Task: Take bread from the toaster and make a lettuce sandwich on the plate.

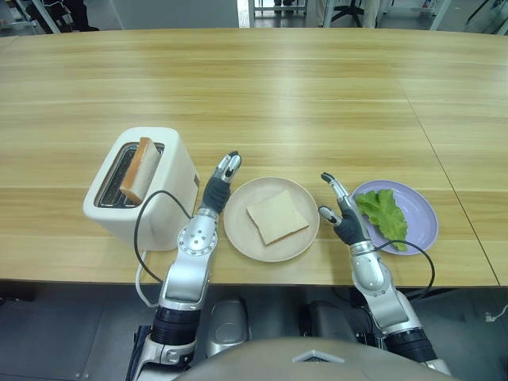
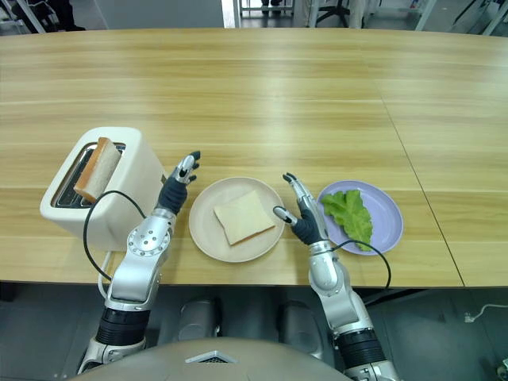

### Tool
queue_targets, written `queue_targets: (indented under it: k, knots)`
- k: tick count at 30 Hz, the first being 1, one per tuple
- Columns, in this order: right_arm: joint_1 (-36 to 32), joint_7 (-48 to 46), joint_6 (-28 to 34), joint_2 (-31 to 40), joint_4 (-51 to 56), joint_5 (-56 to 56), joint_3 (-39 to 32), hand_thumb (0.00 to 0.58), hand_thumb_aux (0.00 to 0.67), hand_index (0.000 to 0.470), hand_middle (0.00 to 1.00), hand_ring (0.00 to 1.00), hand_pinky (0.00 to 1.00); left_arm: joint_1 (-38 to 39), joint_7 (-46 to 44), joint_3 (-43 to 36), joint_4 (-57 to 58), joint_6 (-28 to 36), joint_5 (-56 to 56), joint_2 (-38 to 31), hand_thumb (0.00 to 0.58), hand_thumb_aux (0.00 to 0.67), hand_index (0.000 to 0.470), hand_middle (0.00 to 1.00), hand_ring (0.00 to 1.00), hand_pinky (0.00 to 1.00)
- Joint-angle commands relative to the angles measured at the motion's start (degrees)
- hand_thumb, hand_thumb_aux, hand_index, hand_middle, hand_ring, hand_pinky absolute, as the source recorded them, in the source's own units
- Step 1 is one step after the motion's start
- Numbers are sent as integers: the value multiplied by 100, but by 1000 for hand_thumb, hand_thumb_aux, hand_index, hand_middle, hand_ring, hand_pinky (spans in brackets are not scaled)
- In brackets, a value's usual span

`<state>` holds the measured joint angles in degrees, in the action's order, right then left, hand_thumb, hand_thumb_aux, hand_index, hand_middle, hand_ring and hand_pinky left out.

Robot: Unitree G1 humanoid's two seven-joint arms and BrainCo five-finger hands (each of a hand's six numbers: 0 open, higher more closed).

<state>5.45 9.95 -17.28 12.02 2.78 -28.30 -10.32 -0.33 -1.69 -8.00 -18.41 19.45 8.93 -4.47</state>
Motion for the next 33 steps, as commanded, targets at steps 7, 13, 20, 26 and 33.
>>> queue_targets:
  k: [7,13,20,26,33]
  knots:
    - [-548,317,678,1262,303,-1200,395,0,0,0,0,0,0,727,667,157,466,-1805,236,95,0,0,0,0,0,0]
    - [-611,545,1482,2154,817,-2144,446,0,0,0,0,0,0,1054,753,131,278,-1914,437,51,0,0,0,0,0,0]
    - [-762,849,1695,2692,1505,-2187,454,0,0,0,0,0,0,1363,837,127,-67,-1847,486,152,0,0,0,0,0,0]
    - [-1058,877,1757,2818,1677,-2582,15,0,0,0,0,0,0,1779,943,234,-462,-1781,545,251,0,0,0,0,0,0]
    - [-1006,680,1828,2785,1522,-2736,-358,0,0,0,0,0,0,2055,973,213,-660,-1723,641,327,0,0,0,0,0,0]
